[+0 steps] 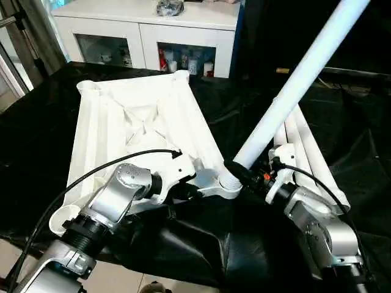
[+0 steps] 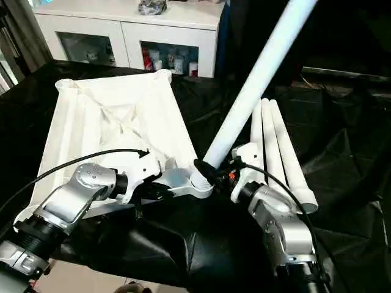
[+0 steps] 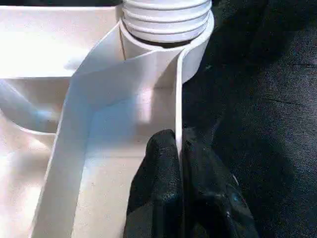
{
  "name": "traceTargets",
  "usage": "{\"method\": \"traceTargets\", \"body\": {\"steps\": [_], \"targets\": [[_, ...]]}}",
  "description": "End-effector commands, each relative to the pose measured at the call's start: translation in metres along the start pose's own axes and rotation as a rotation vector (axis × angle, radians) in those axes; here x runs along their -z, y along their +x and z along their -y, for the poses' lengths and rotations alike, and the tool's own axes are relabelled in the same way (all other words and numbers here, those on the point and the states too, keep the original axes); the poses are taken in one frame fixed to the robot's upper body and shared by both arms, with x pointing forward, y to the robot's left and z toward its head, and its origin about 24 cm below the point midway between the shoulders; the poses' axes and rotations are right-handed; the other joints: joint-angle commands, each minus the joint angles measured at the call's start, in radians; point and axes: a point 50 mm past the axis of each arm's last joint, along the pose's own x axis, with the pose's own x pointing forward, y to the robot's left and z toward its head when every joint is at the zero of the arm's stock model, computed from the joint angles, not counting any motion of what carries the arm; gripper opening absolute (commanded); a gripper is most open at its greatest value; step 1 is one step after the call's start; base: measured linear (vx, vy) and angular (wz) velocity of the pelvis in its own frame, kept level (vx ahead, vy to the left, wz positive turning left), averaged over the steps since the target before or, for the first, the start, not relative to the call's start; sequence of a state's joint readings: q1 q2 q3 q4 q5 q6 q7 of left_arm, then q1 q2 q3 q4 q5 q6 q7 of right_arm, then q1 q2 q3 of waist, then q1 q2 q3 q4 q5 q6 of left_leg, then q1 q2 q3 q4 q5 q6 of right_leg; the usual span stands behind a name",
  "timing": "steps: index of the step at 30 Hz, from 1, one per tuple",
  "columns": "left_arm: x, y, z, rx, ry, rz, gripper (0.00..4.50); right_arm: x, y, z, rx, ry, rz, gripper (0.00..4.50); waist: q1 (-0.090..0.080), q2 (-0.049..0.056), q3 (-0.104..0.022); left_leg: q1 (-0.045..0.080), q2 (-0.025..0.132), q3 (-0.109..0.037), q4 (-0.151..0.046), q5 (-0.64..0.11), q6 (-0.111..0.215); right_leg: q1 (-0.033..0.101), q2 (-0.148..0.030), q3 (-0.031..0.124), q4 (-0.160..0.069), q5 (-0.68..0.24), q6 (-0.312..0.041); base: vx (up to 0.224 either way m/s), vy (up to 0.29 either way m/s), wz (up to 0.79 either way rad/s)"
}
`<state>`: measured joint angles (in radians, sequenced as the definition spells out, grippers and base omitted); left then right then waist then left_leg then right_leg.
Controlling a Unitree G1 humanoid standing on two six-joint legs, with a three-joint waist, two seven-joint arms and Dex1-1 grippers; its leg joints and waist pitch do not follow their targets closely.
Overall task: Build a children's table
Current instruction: Insert table leg to table base
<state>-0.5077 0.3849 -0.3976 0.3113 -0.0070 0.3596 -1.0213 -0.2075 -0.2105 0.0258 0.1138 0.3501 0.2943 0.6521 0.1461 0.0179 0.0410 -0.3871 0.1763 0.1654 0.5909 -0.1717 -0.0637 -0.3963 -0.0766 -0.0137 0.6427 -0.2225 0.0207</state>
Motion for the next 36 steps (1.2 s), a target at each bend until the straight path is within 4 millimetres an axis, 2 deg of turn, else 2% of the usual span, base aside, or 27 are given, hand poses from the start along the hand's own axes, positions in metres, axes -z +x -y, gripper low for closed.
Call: {"method": "traceTargets", "body": {"steps": [1,5,7,8,10,11,14,18,22,23,29,31,32,33,34,36], "targets": [[-0.008,-0.01,-0.011,-0.06,0.017,0.039,0.0,0.02,-0.003,0.003,0.037,-0.003,-0.125,1.9,0.001,0.005,-0.052,0.017,0.04,-0.016,-0.084,-0.29,-0.026,0.03,-0.057,0.028,-0.095,-0.19,-0.174,0.0,0.0,0.0],[-0.007,-0.01,-0.011,-0.047,0.035,0.026,0.0,0.017,0.01,0.001,-0.016,-0.08,-0.18,1.9,-0.003,0.005,-0.049,0.019,0.04,-0.018,-0.087,-0.329,-0.039,0.028,-0.059,0.029,-0.099,-0.242,-0.168,0.0,0.0,0.0],[-0.007,-0.01,-0.011,-0.044,0.036,0.025,0.0,0.017,0.014,0.001,-0.036,-0.09,-0.202,1.9,-0.008,0.004,-0.047,0.014,0.038,-0.02,-0.09,-0.34,-0.043,0.031,-0.061,0.027,-0.101,-0.28,-0.161,0.0,0.0,0.0],[-0.007,-0.01,-0.01,-0.04,0.038,0.023,0.0,0.018,0.016,0.001,-0.055,-0.104,-0.222,1.9,-0.008,-0.003,-0.047,0.019,0.04,-0.018,-0.09,-0.345,-0.041,0.027,-0.061,0.029,-0.106,-0.298,-0.154,0.0,0.0,0.0],[-0.007,-0.01,-0.01,-0.036,0.042,0.02,0.0,0.02,0.018,0.001,-0.085,-0.119,-0.254,1.9,-0.009,-0.001,-0.047,0.016,0.04,-0.019,-0.09,-0.334,-0.037,0.028,-0.062,0.029,-0.103,-0.294,-0.156,0.0,0.0,0.0],[-0.007,-0.01,-0.009,-0.033,0.047,0.016,0.0,0.022,0.019,0.001,-0.112,-0.135,-0.278,1.9,-0.012,-0.01,-0.047,0.018,0.041,-0.016,-0.089,-0.33,-0.033,0.027,-0.06,0.029,-0.105,-0.288,-0.156,0.0,0.0,0.0],[-0.007,-0.01,-0.009,-0.029,0.05,0.015,0.0,0.025,0.018,0.001,-0.148,-0.143,-0.301,1.9,-0.011,-0.004,-0.047,0.019,0.041,-0.015,-0.087,-0.317,-0.026,0.024,-0.062,0.031,-0.105,-0.282,-0.16,0.0,0.0,0.0],[-0.007,-0.01,-0.006,-0.016,0.063,0.014,0.0,0.031,0.011,0.004,-0.235,-0.201,-0.352,1.89,-0.013,-0.012,-0.049,0.017,0.042,-0.014,-0.087,-0.295,-0.016,0.029,-0.058,0.029,-0.1,-0.224,-0.17,0.0,0.0,0.0],[-0.006,-0.01,-0.005,-0.011,0.067,0.014,0.0,0.031,0.009,0.006,-0.258,-0.214,-0.362,1.89,-0.012,-0.012,-0.051,0.017,0.042,-0.012,-0.084,-0.277,-0.002,0.03,-0.058,0.028,-0.098,-0.195,-0.184,0.0,0.0,0.0],[-0.007,-0.01,-0.004,-0.009,0.066,0.018,0.0,0.03,0.008,0.008,-0.261,-0.197,-0.35,1.89,-0.011,-0.017,-0.05,0.017,0.042,-0.011,-0.084,-0.27,0.003,0.031,-0.058,0.028,-0.098,-0.193,-0.186,0.0,0.0,0.0],[-0.008,-0.009,-0.001,0.009,0.077,0.03,0.0,0.036,0.001,0.008,-0.314,-0.168,-0.346,1.89,-0.007,-0.016,-0.049,0.018,0.045,-0.012,-0.086,-0.279,0.008,0.03,-0.06,0.028,-0.101,-0.209,-0.186,0.0,0.0,0.0],[-0.009,-0.01,0.002,0.043,0.092,0.045,0.0,0.037,0.0,0.006,-0.354,-0.151,-0.342,1.89,-0.005,-0.013,-0.051,0.019,0.045,-0.011,-0.085,-0.259,0.016,0.031,-0.058,0.027,-0.098,-0.169,-0.192,0.0,0.0,0.0],[-0.009,-0.01,0.003,0.054,0.095,0.043,0.0,0.038,-0.001,0.007,-0.366,-0.146,-0.346,1.89,-0.004,-0.007,-0.053,0.018,0.044,-0.012,-0.084,-0.254,0.016,0.032,-0.058,0.026,-0.096,-0.152,-0.196,0.0,0.0,0.0],[-0.008,-0.011,0.004,0.067,0.1,0.037,0.0,0.04,-0.001,0.008,-0.373,-0.143,-0.356,1.89,-0.007,-0.01,-0.053,0.017,0.044,-0.011,-0.084,-0.245,0.019,0.034,-0.056,0.025,-0.094,-0.12,-0.205,0.0,0.0,0.0],[-0.007,-0.012,0.004,0.072,0.104,0.027,0.0,0.041,0.0,0.009,-0.381,-0.138,-0.364,1.89,-0.006,-0.006,-0.055,0.016,0.043,-0.011,-0.082,-0.235,0.021,0.035,-0.055,0.024,-0.091,-0.09,-0.213,0.0,0.0,0.0],[-0.006,-0.012,0.004,0.07,0.106,0.021,0.0,0.041,0.0,0.009,-0.387,-0.134,-0.366,1.89,-0.007,-0.007,-0.055,0.018,0.043,-0.01,-0.081,-0.233,0.024,0.037,-0.055,0.024,-0.091,-0.076,-0.222,0.0,0.0,0.0]]}}
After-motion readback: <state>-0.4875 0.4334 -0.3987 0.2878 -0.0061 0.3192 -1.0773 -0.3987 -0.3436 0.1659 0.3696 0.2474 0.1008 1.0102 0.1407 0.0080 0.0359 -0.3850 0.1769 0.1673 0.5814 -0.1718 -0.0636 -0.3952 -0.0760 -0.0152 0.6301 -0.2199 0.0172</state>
